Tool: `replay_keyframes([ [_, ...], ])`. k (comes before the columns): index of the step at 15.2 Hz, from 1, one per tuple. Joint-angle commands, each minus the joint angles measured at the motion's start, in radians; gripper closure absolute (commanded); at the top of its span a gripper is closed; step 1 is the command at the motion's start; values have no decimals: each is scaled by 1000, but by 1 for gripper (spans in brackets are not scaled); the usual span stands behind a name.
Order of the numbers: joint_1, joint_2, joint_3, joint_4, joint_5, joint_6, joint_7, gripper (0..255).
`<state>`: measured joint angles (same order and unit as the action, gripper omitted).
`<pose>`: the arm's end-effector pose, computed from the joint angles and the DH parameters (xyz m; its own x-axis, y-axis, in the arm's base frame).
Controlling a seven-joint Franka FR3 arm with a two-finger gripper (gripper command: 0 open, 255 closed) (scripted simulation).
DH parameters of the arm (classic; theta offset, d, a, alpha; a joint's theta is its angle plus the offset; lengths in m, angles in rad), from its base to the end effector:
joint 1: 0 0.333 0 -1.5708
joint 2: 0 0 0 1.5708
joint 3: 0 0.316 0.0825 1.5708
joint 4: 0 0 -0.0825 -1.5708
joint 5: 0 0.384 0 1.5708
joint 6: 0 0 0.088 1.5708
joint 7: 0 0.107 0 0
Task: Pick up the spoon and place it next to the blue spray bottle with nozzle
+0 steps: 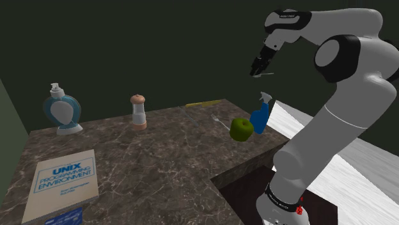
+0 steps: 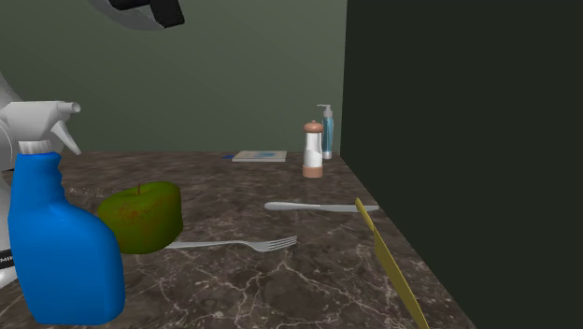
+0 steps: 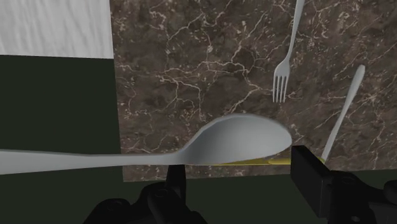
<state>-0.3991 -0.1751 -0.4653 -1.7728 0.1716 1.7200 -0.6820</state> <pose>0.3333 -0.3968 0.6275 0.9506 -0.2055 0.2329 -0.1791 -0.9753 -0.1292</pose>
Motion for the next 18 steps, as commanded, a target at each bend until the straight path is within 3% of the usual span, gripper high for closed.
replay_keyframes([
  [1, -1, -6, 1, -33, -2, 27, -4, 255],
  [18, -4, -13, -2, -266, 7, 250, -50, 255],
])
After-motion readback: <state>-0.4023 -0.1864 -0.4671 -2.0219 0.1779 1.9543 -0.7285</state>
